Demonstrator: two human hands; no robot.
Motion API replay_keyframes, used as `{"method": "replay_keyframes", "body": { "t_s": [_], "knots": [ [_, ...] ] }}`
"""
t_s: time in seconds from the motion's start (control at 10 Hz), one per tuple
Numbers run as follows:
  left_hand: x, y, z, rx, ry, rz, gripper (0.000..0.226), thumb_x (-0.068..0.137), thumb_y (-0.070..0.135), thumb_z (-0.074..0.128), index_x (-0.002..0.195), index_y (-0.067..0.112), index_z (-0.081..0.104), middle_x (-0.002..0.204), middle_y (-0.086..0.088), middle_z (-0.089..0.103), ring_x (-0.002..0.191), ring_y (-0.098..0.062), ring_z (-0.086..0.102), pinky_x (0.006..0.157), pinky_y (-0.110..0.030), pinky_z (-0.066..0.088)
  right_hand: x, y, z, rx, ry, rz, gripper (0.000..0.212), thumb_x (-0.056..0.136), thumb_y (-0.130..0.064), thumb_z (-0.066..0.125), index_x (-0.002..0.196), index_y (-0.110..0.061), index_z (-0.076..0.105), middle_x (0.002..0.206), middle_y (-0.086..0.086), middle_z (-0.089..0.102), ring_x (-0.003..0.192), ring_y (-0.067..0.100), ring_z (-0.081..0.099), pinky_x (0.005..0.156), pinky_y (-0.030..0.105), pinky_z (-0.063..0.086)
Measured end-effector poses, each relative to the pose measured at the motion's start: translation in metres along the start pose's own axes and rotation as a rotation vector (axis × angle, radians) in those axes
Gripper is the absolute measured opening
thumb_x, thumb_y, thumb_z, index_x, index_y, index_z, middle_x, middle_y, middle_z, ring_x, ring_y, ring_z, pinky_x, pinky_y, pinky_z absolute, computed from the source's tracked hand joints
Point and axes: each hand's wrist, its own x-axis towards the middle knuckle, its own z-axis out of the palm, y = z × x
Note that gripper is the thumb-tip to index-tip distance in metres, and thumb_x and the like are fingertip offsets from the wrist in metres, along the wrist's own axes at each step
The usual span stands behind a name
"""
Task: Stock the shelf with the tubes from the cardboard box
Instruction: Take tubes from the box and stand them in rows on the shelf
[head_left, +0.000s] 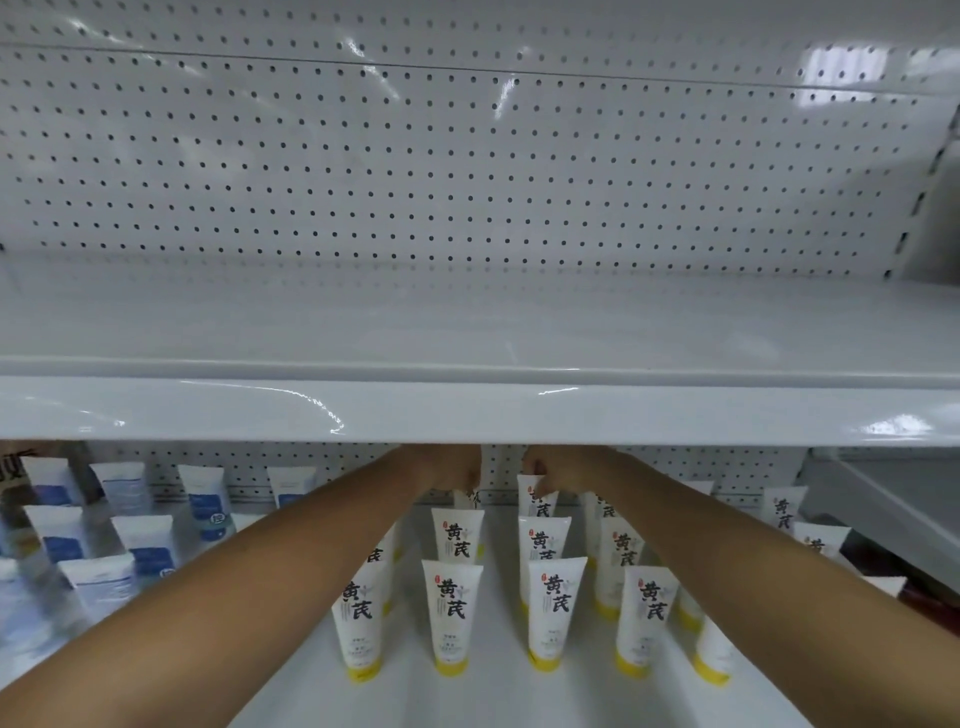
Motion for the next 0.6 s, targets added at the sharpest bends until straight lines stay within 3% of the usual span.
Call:
{"method": "replay_keyframes", "body": {
  "t_s": [0.1,0.2,0.3,0.4,0.6],
  "knots": [
    [-0.005,-0.007,-0.001,0.03,-0.011,-0.002,0.016,0.092,0.019,0.064,0.108,0.02,0.064,0.114,-0.006,0.064,0.095,-0.019,0.056,0.089,-0.036,0.049,0.002,0.002,0.001,0.01,0.005,-0.001,0.036,0.091,-0.021,0.067,0.123,-0.01,0.057,0.102,0.0,0.055,0.091,0.019,0.051,0.08,0.028,0.041],
    [-0.001,-0.013,0.002,0.03,0.053,0.018,0.044,0.09,0.019,0.068,0.131,0.015,0.055,0.13,-0.011,0.059,0.1,-0.019,0.053,0.09,-0.033,0.042,0.003,0.003,0.002,0.002,0.011,-0.009,0.033,0.089,-0.023,0.068,0.119,-0.014,0.059,0.1,-0.002,0.055,0.092,0.02,0.052,0.079,0.029,0.041],
    [0.005,-0.018,0.005,0.068,0.052,0.011,0.044,0.092,0.015,0.065,0.134,0.015,0.053,0.129,-0.005,0.057,0.1,-0.014,0.049,0.084,-0.027,0.038,0.004,0.004,0.002,0.014,0.004,-0.015,0.033,0.09,-0.023,0.067,0.119,-0.013,0.058,0.1,-0.002,0.054,0.092,0.019,0.052,0.08,0.03,0.042],
    [-0.003,-0.012,0.005,0.154,0.102,0.034,0.043,0.096,0.018,0.06,0.138,0.013,0.051,0.134,-0.003,0.056,0.119,-0.022,0.053,0.092,-0.029,0.04,0.004,0.004,0.001,0.024,0.007,-0.025,0.028,0.09,-0.022,0.067,0.116,-0.013,0.059,0.096,-0.002,0.053,0.088,0.018,0.051,0.077,0.028,0.04],
    [-0.004,-0.013,0.005,0.126,0.127,0.043,0.037,0.096,0.016,0.058,0.132,0.018,0.057,0.132,-0.003,0.059,0.118,-0.025,0.056,0.093,-0.031,0.043,0.007,0.006,0.002,0.012,0.008,-0.027,0.029,0.09,-0.024,0.068,0.115,-0.013,0.06,0.1,-0.002,0.055,0.091,0.018,0.051,0.083,0.03,0.043]
  ]
}}
